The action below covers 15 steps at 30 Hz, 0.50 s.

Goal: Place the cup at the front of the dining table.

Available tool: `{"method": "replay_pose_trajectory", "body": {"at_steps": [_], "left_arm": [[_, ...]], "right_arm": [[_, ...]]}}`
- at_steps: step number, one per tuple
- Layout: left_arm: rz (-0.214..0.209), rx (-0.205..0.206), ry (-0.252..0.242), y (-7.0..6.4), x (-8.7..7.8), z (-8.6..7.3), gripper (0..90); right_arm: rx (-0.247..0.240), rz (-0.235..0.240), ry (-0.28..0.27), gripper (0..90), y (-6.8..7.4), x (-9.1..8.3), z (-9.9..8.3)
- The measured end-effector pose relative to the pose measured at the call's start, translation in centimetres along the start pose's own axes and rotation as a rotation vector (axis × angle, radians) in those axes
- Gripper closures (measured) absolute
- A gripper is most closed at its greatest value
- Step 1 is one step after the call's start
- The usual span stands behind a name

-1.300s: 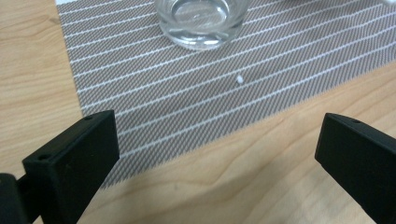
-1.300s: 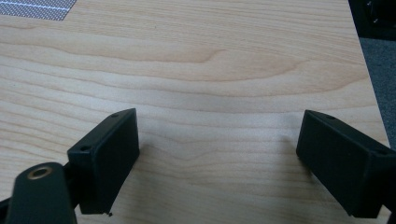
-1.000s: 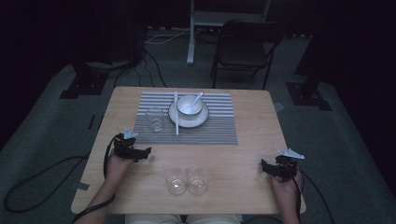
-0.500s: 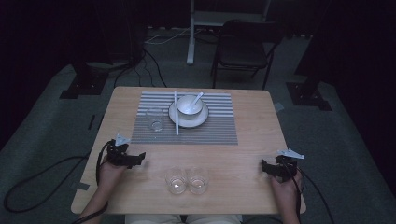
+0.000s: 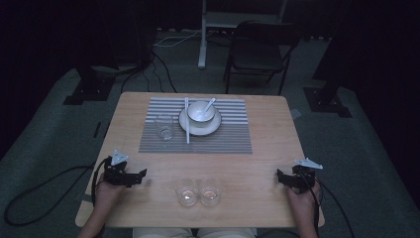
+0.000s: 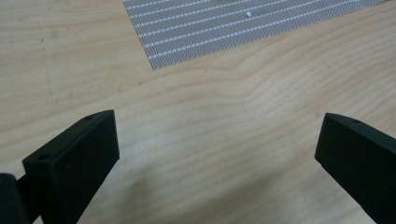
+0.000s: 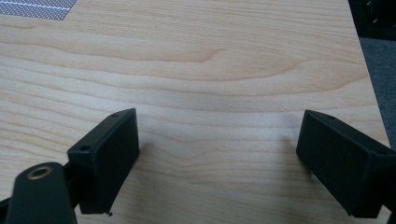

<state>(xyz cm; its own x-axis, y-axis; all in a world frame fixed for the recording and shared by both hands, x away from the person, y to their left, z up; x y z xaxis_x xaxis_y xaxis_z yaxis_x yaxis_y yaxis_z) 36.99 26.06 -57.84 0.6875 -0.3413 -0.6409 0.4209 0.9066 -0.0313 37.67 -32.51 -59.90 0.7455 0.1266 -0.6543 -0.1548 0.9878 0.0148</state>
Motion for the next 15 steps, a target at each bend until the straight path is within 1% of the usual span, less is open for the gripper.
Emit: {"method": "replay_pose_trajectory", "body": {"at_steps": [3,5,9,11,13,15], "left_arm": [[0.005,0.007,0.000,0.0,-0.5,-0.5,0.0],[0.001,0.000,-0.009,0.1,-0.8,-0.7,0.0],[0.003,0.002,-0.009,0.2,-1.4,-1.2,0.0],[-0.006,-0.007,-0.011,0.3,-1.7,-1.4,0.0],[-0.006,0.002,-0.008,0.4,-2.0,-1.8,0.0],[0.011,0.016,0.003,0.6,-2.3,-2.2,0.0]], "right_arm": [[0.001,0.000,0.000,12.5,0.0,0.0,0.0],[0.001,0.000,0.000,12.5,0.0,0.0,0.0],[0.002,0.000,0.000,12.5,0.0,0.0,0.0],[0.002,0.000,0.000,12.5,0.0,0.0,0.0],[0.002,0.000,0.000,12.5,0.0,0.0,0.0],[0.001,0.000,0.000,12.5,0.0,0.0,0.0]]}}
Point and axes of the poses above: each handheld gripper's, and its own axes: x roughly forward along the jaws, z roughly out of its top, y roughly to its left, the point moved 7 cm from there along x, roughly forward along the jaws, and after that the axes turned 3 degrees about -y, right-handed, at the moved point
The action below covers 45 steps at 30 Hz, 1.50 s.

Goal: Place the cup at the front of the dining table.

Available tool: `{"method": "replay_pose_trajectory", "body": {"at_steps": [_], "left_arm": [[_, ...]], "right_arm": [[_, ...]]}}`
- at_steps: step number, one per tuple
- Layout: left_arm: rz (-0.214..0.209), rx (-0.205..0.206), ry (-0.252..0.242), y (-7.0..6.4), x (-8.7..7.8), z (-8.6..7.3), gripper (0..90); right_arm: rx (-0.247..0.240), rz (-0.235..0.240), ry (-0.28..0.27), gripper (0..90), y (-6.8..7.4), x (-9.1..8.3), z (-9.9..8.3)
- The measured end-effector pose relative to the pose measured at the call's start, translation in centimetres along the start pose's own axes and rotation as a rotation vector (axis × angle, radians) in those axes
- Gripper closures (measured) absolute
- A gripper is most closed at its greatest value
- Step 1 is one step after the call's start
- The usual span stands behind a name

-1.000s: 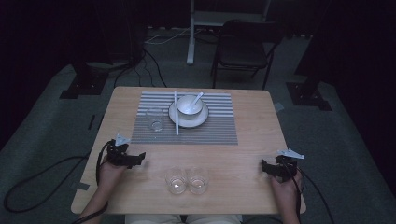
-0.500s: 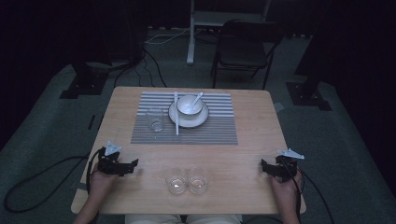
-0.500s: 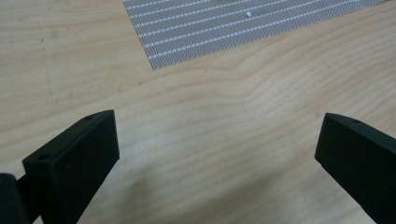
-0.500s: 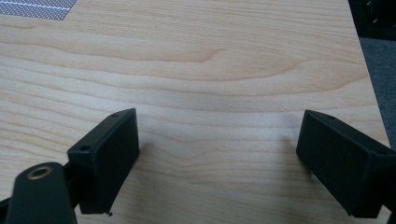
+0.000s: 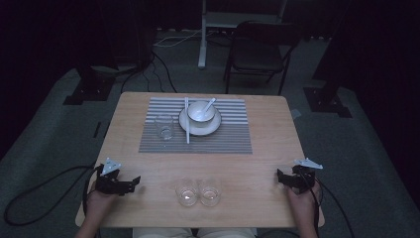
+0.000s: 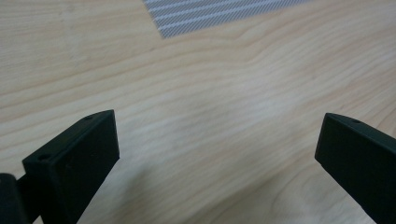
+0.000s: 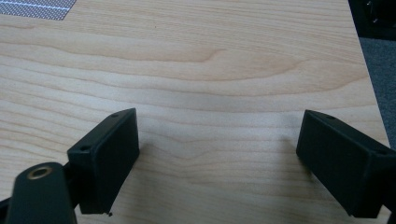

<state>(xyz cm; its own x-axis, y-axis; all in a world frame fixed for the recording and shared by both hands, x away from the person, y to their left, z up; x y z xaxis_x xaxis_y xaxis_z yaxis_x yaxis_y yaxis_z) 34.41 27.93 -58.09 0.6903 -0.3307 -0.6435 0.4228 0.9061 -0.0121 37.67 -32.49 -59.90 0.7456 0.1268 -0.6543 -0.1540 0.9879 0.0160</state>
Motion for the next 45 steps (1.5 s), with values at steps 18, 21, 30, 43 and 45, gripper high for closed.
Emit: {"method": "replay_pose_trajectory", "body": {"at_steps": [18,21,30,43,45], "left_arm": [[0.047,-0.050,-0.024,2.1,-3.6,-3.3,0.0],[0.025,-0.037,-0.054,2.3,-4.3,-3.8,0.0],[0.063,-0.026,-0.070,2.9,-5.9,-5.6,0.0],[0.143,-0.071,-0.112,3.8,-7.9,-7.0,0.0],[0.150,-0.099,-0.130,4.1,-8.2,-7.1,0.0]], "right_arm": [[0.000,-0.001,0.000,12.5,0.0,0.0,0.0],[0.000,-0.001,-0.001,12.5,0.0,0.0,0.0],[0.000,-0.001,-0.001,12.5,0.0,0.0,0.0],[0.001,-0.001,0.000,12.5,0.0,0.0,0.0],[0.000,-0.001,0.000,12.5,0.0,0.0,0.0]]}}
Point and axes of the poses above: each handheld gripper's, and its own axes: x roughly forward along the jaws, z roughly out of its top, y roughly to its left, the point moved 7 cm from there along x, roughly forward along the jaws, and after that the axes turned 3 degrees about -y, right-handed, at the moved point
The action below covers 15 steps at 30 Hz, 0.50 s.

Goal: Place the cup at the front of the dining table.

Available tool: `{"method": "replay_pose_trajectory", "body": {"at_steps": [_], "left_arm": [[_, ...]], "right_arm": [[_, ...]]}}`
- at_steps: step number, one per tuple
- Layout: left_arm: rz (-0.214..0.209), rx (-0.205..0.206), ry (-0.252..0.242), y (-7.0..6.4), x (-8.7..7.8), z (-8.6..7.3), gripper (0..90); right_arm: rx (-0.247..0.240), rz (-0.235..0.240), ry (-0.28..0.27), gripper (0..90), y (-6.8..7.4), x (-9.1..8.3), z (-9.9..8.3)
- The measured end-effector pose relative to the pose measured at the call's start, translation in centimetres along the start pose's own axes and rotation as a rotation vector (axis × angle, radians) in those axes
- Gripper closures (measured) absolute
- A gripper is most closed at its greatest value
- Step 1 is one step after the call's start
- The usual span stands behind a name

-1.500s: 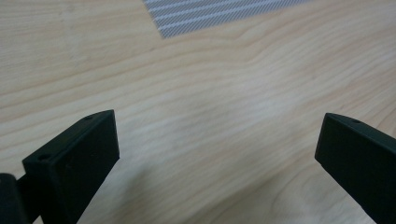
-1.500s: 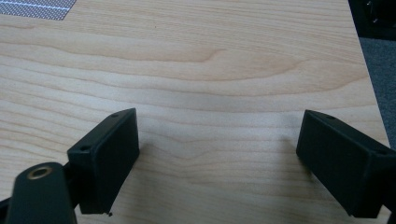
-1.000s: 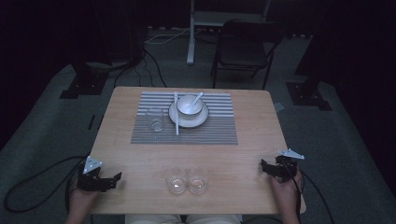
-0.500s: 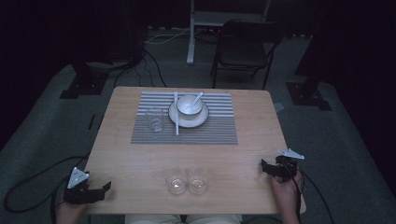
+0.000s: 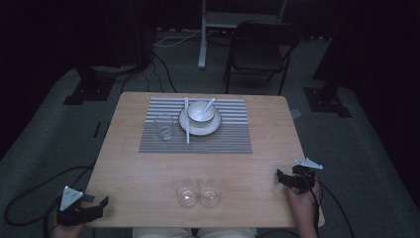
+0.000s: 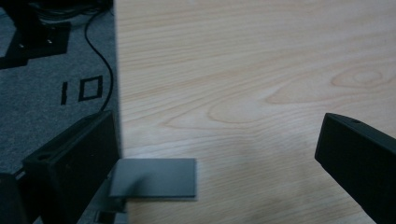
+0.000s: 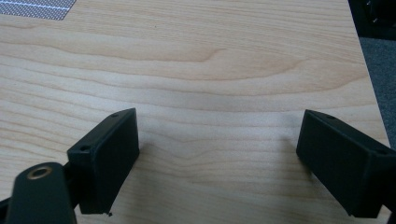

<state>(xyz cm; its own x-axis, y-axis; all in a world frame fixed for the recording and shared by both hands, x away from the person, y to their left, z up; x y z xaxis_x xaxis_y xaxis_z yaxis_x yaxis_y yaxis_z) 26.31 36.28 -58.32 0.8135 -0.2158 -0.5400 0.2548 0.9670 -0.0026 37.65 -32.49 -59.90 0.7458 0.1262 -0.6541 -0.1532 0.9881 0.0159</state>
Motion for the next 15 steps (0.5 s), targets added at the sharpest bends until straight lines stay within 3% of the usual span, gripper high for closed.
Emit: {"method": "replay_pose_trajectory", "body": {"at_steps": [4,15], "left_arm": [[0.022,-0.054,-0.005,0.7,-0.3,-0.3,0.0],[0.048,-0.092,-0.003,1.3,-0.3,-0.5,0.0]], "right_arm": [[0.000,0.000,0.000,12.4,0.0,0.0,0.0],[0.000,0.000,0.000,12.4,0.0,0.0,0.0]]}}
Point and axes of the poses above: each handheld gripper's, and its own axes: x roughly forward along the jaws, z roughly out of its top, y roughly to its left, the point moved 7 cm from there along x, roughly forward along the jaws, and after that the axes turned 3 degrees about -y, right-handed, at the moved point
